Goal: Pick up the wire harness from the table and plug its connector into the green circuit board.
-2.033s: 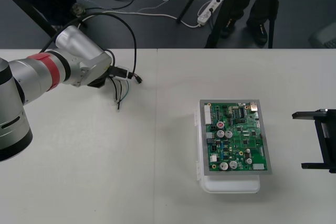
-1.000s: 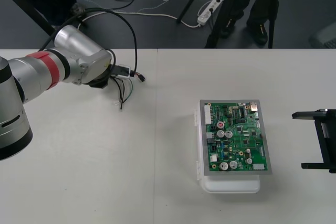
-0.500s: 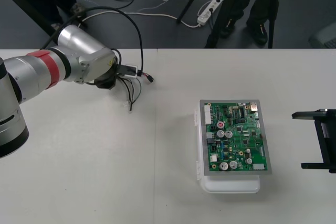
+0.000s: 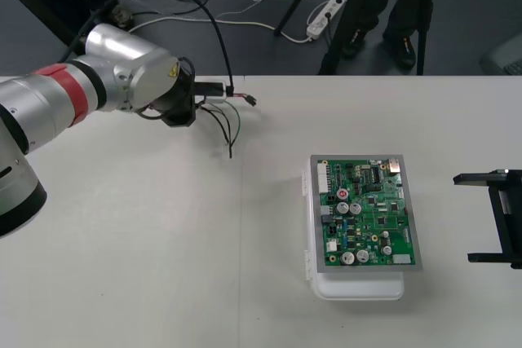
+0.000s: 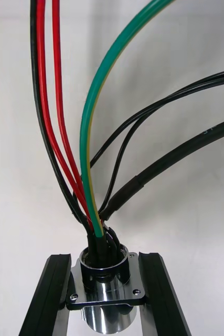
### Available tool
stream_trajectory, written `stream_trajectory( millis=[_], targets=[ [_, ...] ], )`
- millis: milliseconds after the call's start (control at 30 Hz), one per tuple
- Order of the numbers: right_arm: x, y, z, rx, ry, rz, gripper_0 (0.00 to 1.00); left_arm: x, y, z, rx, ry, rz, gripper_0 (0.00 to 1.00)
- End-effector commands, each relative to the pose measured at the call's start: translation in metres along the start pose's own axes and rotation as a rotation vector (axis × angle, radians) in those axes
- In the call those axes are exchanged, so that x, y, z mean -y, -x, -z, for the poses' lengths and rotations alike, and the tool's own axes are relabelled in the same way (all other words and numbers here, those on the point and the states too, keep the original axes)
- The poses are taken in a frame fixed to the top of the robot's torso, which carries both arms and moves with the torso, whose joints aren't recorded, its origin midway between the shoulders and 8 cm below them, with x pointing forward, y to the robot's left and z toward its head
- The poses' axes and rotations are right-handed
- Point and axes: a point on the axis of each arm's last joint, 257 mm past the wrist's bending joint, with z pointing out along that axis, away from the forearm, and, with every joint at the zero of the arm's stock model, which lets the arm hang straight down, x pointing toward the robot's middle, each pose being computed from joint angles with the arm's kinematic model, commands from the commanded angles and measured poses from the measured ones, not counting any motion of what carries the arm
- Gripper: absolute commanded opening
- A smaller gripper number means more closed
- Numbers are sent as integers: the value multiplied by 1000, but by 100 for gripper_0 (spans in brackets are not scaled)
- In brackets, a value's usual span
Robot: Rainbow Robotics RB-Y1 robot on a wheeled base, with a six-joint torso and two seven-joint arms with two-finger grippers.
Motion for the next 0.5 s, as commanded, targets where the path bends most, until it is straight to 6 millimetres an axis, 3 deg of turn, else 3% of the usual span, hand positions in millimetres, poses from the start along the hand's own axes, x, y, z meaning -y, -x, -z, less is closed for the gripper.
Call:
stream_trajectory(
  millis=[33,233,500],
  targets=[
    [2,3,-3,9,20,38,100,-31,-9,43,-1,-21,82,0],
    [2,3,-3,9,20,38,100,-35,-17,72,-12,-49,51,0],
    [2,3,-3,9,20,38,100,-16,-32,88,23,-65,36,0]
  ],
)
